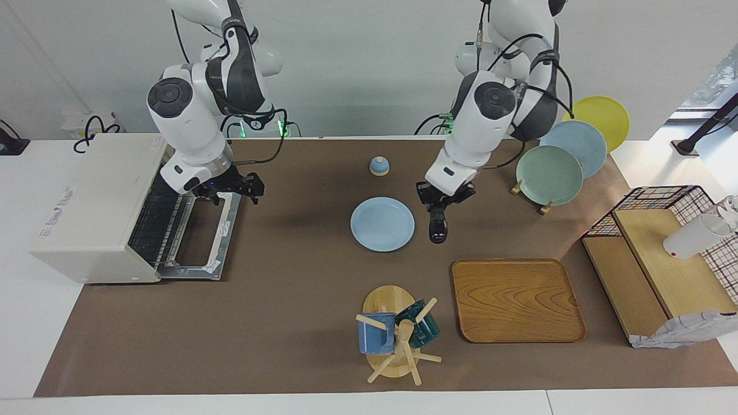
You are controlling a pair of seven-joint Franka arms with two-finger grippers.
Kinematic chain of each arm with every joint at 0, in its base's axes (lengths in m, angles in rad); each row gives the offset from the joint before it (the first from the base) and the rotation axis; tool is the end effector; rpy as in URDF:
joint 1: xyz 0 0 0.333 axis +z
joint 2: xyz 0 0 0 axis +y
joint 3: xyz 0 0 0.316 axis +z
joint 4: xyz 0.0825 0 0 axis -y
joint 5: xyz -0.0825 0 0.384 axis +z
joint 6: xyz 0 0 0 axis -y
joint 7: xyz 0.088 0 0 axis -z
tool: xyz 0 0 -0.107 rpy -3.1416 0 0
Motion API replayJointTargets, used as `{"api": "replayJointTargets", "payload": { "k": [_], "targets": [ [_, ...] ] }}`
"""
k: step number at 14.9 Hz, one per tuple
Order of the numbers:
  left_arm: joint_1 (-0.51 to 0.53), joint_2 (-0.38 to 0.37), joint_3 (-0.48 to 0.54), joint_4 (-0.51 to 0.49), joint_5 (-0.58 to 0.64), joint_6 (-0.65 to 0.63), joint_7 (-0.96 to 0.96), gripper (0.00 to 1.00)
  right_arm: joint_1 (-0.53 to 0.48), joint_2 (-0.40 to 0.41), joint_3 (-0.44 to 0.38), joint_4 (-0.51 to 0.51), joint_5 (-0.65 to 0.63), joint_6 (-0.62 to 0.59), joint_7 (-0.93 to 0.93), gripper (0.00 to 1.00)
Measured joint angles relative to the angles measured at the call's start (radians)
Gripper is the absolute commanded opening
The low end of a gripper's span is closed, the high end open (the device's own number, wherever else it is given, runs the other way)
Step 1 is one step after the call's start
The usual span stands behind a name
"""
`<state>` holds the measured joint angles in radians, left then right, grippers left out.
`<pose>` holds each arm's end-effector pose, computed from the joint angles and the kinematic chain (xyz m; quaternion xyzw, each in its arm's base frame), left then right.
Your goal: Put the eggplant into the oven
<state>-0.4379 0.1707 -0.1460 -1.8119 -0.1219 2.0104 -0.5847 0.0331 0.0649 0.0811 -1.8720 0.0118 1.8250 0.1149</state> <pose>0.5079 -0.3393 0.4494 0.9972 0.0267 -0.0253 0.0646 0.5627 0.0647 0.4665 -0.9984 0.0021 0.0564 0.0018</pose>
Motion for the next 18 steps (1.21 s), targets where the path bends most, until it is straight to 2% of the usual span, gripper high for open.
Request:
{"api": "replayJointTargets", "payload": {
  "k": [3,5,9,12,13,14,18],
  "targets": [
    [-0.083,-0.032,0.000,-0.150,-0.005,0.165,-0.106,0.00,0.000,0.000,0.000,0.000,0.000,0.000,0.000,1.00],
    [-0.111,-0.031,0.001,-0.211,-0.006,0.246,-0.142,0.00,0.001,0.000,0.000,-0.001,0.000,0.000,0.000,1.00],
    [-0.145,0.022,0.003,-0.251,-0.008,0.374,-0.183,0.00,0.002,0.000,0.001,-0.004,0.000,0.002,-0.001,1.00],
    [-0.157,0.065,0.004,-0.251,-0.009,0.411,-0.189,0.00,0.002,0.000,0.001,-0.004,0.000,0.002,-0.001,1.00],
    [-0.157,0.071,0.005,-0.251,-0.009,0.413,-0.189,0.45,0.002,0.000,0.001,-0.004,0.000,0.002,-0.001,1.00],
    [-0.157,0.072,0.007,-0.251,-0.009,0.413,-0.189,0.99,0.003,0.000,0.001,-0.004,0.000,0.002,-0.001,1.00],
    [-0.156,0.069,0.018,-0.242,-0.009,0.405,-0.179,1.00,0.004,0.000,0.002,-0.004,0.000,0.003,-0.001,1.00]
  ]
}}
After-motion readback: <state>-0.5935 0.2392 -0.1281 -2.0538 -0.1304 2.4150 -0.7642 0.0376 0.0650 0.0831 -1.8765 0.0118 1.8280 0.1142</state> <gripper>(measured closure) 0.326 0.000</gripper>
